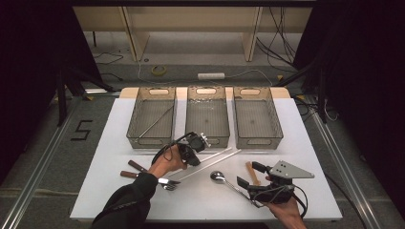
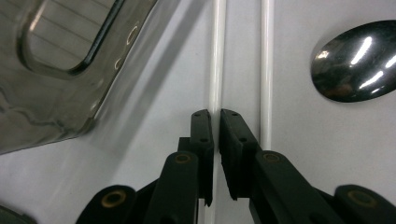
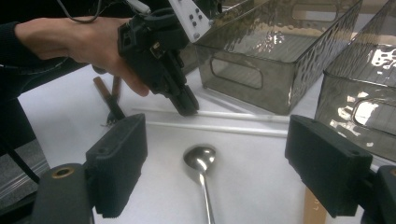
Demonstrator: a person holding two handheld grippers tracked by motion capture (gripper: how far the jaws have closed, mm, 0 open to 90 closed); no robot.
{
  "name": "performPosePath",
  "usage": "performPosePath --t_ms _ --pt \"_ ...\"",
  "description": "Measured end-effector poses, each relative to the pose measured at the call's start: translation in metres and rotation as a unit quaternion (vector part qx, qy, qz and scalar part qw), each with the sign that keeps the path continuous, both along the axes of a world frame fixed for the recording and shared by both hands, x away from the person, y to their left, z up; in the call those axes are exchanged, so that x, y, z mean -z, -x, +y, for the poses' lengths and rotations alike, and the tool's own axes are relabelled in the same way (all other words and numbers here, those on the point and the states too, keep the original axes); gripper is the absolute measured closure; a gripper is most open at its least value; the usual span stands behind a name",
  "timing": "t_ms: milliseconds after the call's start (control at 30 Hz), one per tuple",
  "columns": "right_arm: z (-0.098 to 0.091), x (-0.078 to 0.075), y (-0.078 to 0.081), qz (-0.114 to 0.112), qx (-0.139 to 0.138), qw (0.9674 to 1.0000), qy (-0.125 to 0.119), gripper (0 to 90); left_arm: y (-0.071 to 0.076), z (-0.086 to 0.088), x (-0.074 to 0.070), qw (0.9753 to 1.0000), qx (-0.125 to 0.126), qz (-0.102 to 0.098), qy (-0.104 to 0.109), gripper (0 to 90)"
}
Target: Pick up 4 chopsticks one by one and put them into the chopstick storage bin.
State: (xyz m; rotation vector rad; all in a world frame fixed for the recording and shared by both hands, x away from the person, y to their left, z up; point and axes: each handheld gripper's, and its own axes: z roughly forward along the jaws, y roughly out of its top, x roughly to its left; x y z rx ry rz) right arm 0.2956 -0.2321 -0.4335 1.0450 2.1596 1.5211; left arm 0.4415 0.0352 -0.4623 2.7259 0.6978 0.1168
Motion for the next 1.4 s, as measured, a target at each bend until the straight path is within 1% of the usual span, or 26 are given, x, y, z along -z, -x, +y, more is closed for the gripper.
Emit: performPosePath --t_ms 167,200,267,400,433,567,733,800,967,1000,1100,1133,1367,1400 --pt "0.000 0.000 0.000 0.000 0.000 1.0000 0.000 22.1 0.000 0.000 0.000 1.0000 0.007 -0.003 0.001 83.4" --pt "0.000 0.000 0.000 0.000 0.000 1.0000 0.000 22.1 0.000 0.000 0.000 0.9999 0.013 -0.005 -0.003 83.6" --pt "0.000 0.000 0.000 0.000 0.000 1.0000 0.000 22.1 0.001 0.000 0.000 0.9998 0.016 -0.009 -0.004 83.9" --pt "0.000 0.000 0.000 -0.001 0.000 1.0000 0.000 22.3 0.003 0.000 0.001 0.9997 0.019 -0.016 0.001 84.2" --pt "0.000 0.000 0.000 -0.001 0.000 1.0000 0.001 22.3 0.003 0.000 0.000 0.9996 0.022 -0.015 -0.001 84.3" --pt "0.000 0.000 0.000 -0.002 -0.001 1.0000 0.001 22.3 0.003 0.001 0.000 0.9996 0.023 -0.016 0.002 84.4" --pt "0.000 -0.001 0.001 -0.001 -0.001 1.0000 0.001 22.3 0.003 0.002 -0.004 0.9995 0.019 -0.022 0.016 84.5" --pt "0.000 -0.001 0.001 -0.001 -0.001 1.0000 0.001 22.3 0.003 0.003 -0.006 0.9994 0.020 -0.021 0.016 84.5" --pt "0.000 -0.001 0.001 -0.002 -0.001 1.0000 0.001 22.3 0.004 0.008 -0.009 0.9993 0.013 -0.022 0.028 84.5" --pt "0.000 -0.001 0.001 -0.002 -0.001 1.0000 0.002 22.3 0.004 0.009 -0.011 0.9992 0.015 -0.024 0.028 84.6" --pt "0.000 -0.001 0.001 -0.002 -0.001 1.0000 0.002 22.3 0.006 0.012 -0.014 0.9989 0.011 -0.026 0.038 84.6" --pt "0.000 -0.001 0.001 -0.002 -0.001 1.0000 0.002 22.3 0.006 0.013 -0.015 0.9989 0.015 -0.025 0.036 84.6" --pt "0.000 -0.001 0.001 -0.002 -0.001 1.0000 0.002 22.3 0.010 0.017 -0.023 0.9981 0.014 -0.032 0.051 84.6" --pt "0.000 -0.001 0.001 -0.003 -0.001 1.0000 0.002 22.3 0.010 0.018 -0.025 0.9981 0.014 -0.029 0.053 84.6"
